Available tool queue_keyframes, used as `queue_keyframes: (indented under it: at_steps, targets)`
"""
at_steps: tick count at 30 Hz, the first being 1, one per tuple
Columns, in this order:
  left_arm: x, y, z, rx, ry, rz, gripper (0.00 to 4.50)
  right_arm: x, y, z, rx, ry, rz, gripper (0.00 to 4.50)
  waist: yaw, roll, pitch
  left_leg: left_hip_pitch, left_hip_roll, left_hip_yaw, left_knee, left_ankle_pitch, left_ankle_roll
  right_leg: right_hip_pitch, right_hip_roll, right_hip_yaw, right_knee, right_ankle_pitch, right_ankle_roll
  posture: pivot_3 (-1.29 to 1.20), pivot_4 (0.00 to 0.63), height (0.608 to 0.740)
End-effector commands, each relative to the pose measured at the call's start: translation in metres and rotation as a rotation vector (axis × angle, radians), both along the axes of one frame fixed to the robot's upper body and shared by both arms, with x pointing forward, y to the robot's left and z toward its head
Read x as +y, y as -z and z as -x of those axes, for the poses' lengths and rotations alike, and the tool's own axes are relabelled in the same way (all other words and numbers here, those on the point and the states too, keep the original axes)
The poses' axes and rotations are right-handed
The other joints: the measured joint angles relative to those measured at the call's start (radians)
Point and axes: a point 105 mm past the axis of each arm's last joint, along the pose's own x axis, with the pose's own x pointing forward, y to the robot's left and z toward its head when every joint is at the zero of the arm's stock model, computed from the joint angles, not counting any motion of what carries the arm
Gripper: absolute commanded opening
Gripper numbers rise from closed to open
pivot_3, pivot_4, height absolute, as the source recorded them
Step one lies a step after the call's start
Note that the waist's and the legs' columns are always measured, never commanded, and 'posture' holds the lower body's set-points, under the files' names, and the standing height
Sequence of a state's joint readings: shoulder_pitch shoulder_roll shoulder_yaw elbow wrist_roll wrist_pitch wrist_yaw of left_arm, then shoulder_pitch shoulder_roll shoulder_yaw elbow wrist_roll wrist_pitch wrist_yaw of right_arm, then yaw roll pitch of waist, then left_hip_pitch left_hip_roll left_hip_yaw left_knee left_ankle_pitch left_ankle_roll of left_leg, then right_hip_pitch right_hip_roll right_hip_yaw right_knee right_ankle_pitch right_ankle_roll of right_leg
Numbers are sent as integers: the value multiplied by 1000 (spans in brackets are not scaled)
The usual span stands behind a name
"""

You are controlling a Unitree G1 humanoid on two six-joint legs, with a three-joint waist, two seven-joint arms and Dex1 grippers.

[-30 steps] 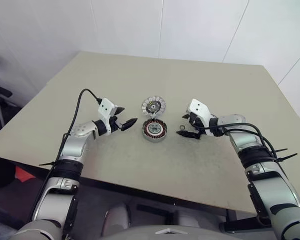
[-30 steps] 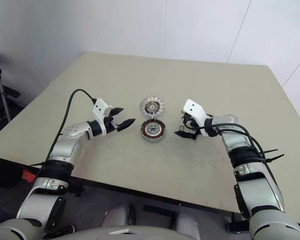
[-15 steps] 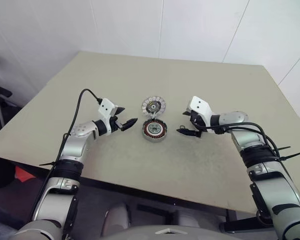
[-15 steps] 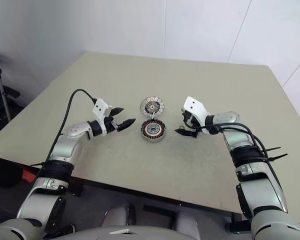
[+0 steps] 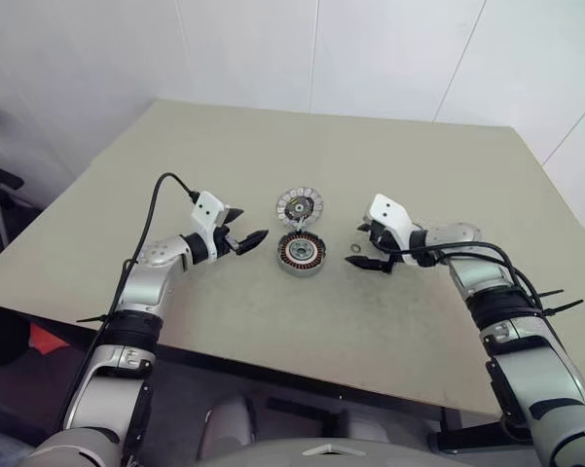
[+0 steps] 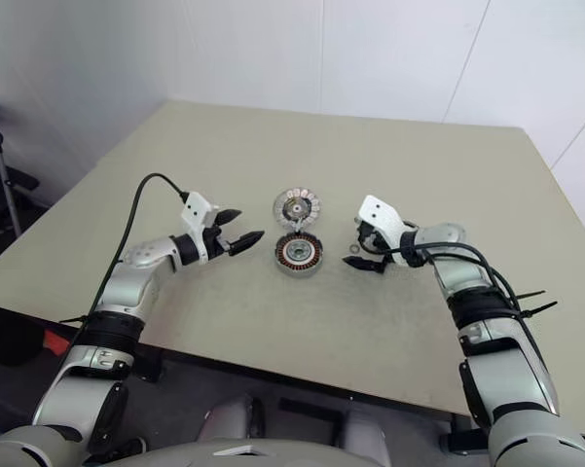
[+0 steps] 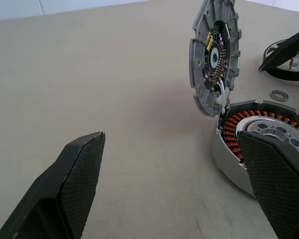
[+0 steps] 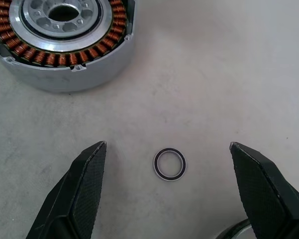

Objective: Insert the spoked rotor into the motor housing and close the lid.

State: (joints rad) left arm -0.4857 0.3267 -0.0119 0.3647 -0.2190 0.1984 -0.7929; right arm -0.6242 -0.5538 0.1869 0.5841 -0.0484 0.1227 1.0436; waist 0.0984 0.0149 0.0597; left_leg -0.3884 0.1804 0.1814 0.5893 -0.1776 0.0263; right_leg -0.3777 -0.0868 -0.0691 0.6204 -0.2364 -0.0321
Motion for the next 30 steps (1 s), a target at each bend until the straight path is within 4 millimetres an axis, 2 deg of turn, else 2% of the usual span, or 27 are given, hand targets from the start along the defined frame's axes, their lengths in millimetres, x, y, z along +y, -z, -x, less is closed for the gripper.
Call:
queue_keyframes:
  at_steps: [1,11,22,30]
  targets:
    - [0,-11,-1,-50,5,-1,4500,1,-2,-3,-4,13,13,4485,0,0,0,0,0,0,0,0,0,0,0,0,0,0,0,0,0,740]
    - [0,-11,-1,-51,5,-6,4500,-11,10,1,46,59,41,4485,0,0,0,4,0,0,0,0,0,4,0,0,0,0,0,0,0,740]
    - [-3,-7,1,-44,12,-12,4500,-19,30,11,183,93,12,4485,3,0,0,8,0,0,0,0,0,8,0,0,-1,0,0,0,0,740]
    - [-3,-6,2,-41,12,-13,4500,-23,32,13,205,104,6,4485,6,-1,0,8,-1,-1,-2,0,0,9,0,0,-3,0,0,0,0,740]
